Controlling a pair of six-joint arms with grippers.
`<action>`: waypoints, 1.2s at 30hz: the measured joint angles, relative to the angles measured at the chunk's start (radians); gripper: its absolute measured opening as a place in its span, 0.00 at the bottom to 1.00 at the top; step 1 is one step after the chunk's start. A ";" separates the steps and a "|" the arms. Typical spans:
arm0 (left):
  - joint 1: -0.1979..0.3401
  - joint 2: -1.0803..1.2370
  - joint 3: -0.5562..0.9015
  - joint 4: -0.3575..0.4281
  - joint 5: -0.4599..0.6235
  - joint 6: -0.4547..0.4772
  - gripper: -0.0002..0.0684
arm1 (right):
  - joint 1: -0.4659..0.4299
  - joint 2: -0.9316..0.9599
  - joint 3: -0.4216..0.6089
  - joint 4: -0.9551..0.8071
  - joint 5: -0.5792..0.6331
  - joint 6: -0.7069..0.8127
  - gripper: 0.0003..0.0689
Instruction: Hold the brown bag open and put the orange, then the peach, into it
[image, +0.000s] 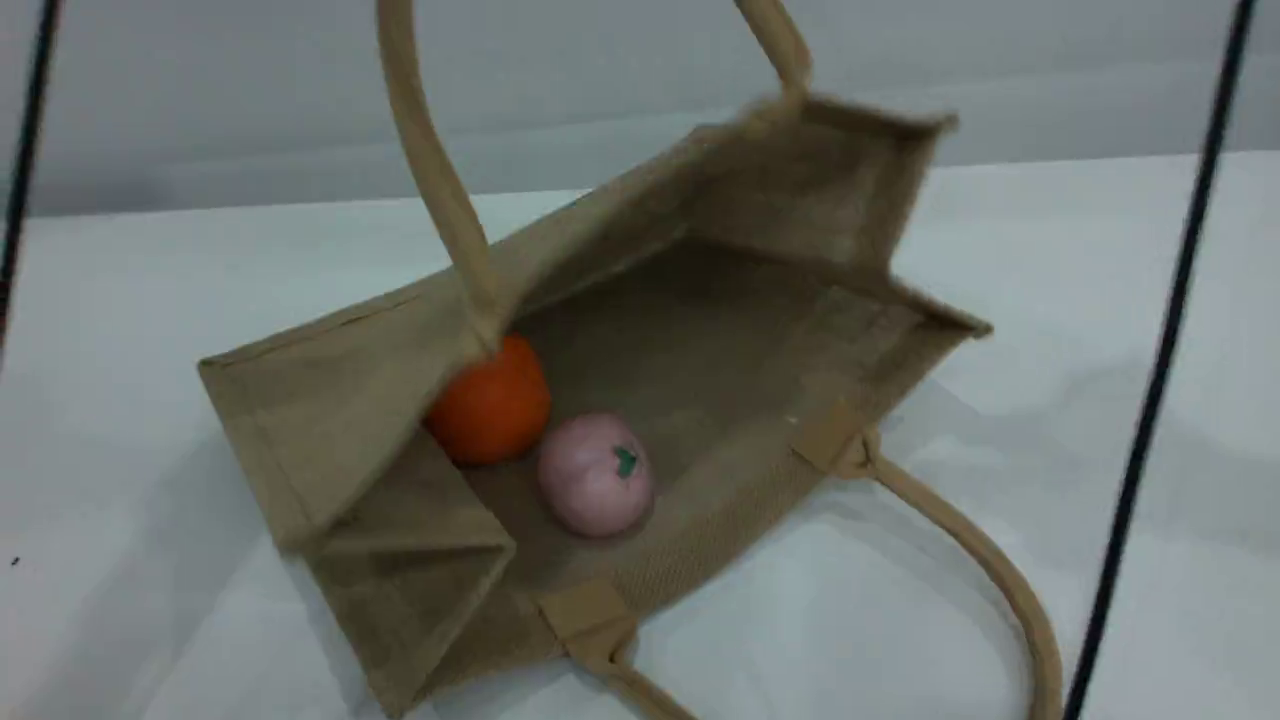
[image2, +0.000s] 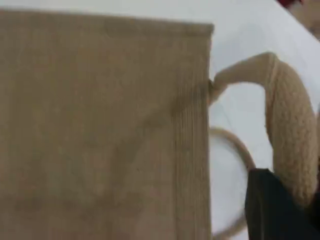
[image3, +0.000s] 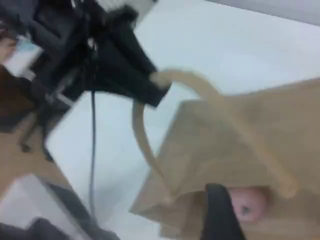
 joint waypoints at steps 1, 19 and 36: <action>-0.013 0.000 0.025 0.001 0.000 0.008 0.12 | 0.000 -0.022 0.000 -0.021 0.000 0.017 0.54; -0.066 0.054 0.414 0.001 -0.419 0.030 0.22 | 0.000 -0.613 0.000 -0.616 -0.029 0.439 0.54; -0.064 0.066 0.411 0.028 -0.228 0.051 0.83 | 0.001 -1.084 0.218 -0.924 -0.003 0.641 0.54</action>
